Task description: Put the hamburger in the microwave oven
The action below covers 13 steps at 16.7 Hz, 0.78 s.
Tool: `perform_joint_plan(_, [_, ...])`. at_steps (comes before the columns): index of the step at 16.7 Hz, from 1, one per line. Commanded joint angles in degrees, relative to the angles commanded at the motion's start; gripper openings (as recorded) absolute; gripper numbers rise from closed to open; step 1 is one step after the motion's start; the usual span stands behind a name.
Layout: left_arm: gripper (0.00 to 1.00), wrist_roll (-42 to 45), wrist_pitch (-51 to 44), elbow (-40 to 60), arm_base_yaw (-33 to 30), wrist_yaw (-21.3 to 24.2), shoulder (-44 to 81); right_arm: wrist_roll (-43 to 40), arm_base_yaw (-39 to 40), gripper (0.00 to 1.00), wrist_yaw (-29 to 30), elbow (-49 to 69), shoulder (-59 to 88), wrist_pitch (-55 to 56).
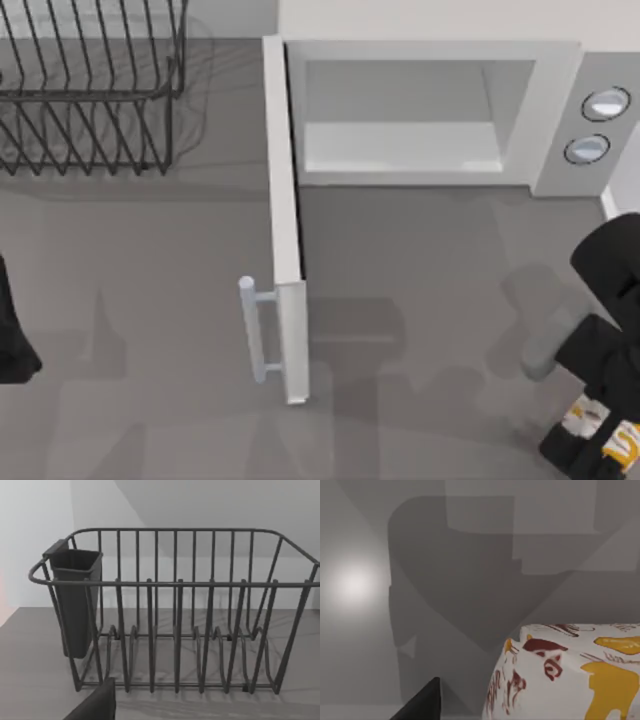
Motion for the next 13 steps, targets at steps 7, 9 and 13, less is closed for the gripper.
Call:
perform_joint_plan(7, [1.00,0.0,0.0,0.0,0.0,0.0,0.0,-0.4,-0.1,0.00,-0.4,5.3,-5.5,-9.0])
perform_joint_plan(9, [1.00,0.0,0.0,0.0,0.0,0.0,0.0,-0.4,-0.2,0.00,-0.4,8.6,-7.4,-14.8])
perform_joint_plan(13, [1.00,0.0,0.0,0.0,0.0,0.0,0.0,-0.5,-0.5,0.00,-0.4,15.6,-11.9,-27.2])
